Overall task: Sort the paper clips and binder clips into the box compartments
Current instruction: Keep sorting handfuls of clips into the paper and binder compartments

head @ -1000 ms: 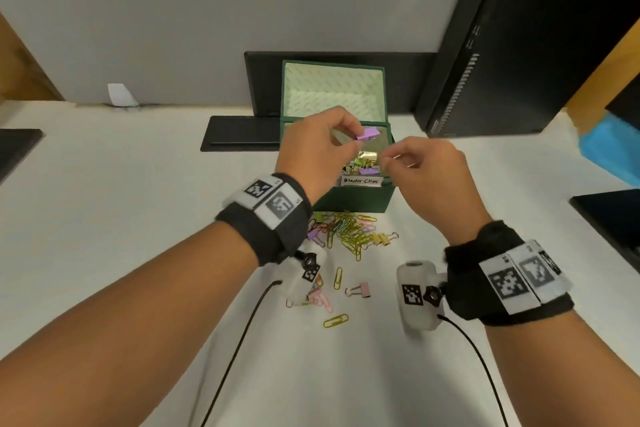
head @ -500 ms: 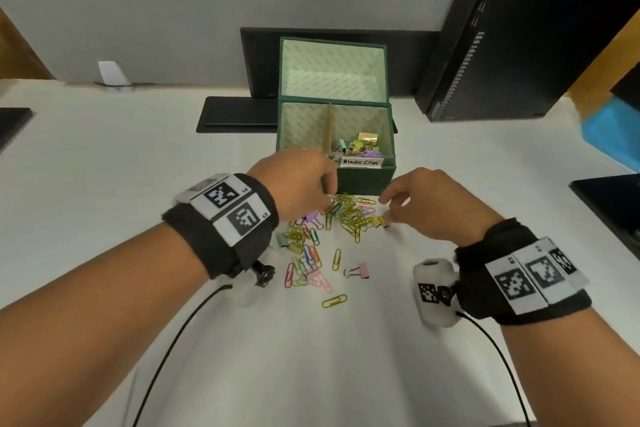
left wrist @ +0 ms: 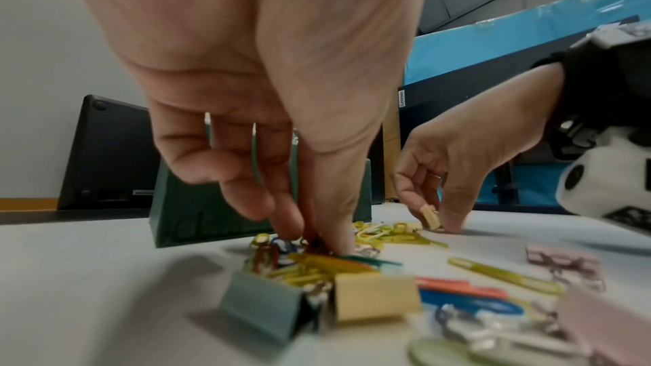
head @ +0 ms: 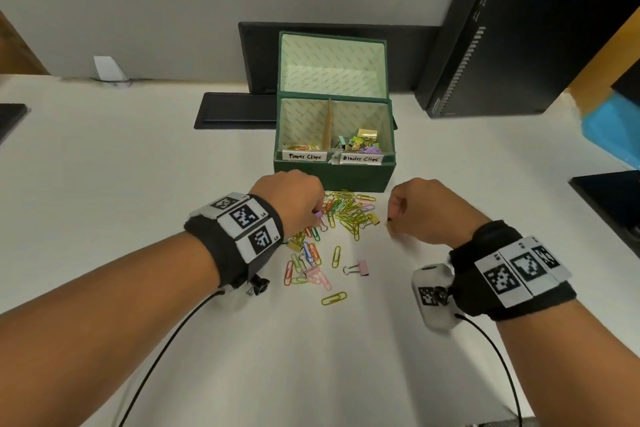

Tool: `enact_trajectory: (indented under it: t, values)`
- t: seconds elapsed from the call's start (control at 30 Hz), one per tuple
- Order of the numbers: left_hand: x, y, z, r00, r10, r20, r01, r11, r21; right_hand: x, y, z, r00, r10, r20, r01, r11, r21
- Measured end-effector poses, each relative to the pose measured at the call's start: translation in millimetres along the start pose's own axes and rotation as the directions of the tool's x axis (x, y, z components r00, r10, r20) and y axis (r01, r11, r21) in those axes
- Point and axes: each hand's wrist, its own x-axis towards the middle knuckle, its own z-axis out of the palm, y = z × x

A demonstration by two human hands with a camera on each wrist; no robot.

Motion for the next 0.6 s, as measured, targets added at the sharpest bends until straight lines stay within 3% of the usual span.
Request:
enact_trajectory:
  t: [0.17, 0.23, 0.37, 0.5, 0.6]
  values:
    - [0.6, -1.0, -0.1, 1.000, 0.006, -0.017, -0.007, 0.995, -0.101, -15.0, -13.7, -31.2, 0.996, -0.074, -0.053, 0.083, 0.977, 0.198]
    - [-1.4, -1.0, -1.6, 0.999, 0.021, -0.025, -0.025, 0.984, -0.175, -15.9, -23.1, -48.1, 0.976, -0.105, -0.189, 0.160, 0.939, 0.304]
    - [-8.1, 3.8, -11.7, 0.989, 0.041, -0.146, -0.097, 0.910, -0.402, 2.2, -38.1, -67.8, 0.860, -0.118, -0.496, 0.318, 0.885, 0.341]
    - [-8.5, 6.6, -32.2, 0.939, -0.079, -0.334, -0.155, 0.769, -0.620, 21.4, -40.7, -65.3, 0.852, -0.152, -0.500, 0.290, 0.933, 0.211]
    - [-1.0, 8.6, -46.0, 0.863, -0.193, -0.467, -0.184, 0.741, -0.645, 17.9, -36.2, -60.0, 0.829, -0.119, -0.546, 0.289, 0.928, 0.236]
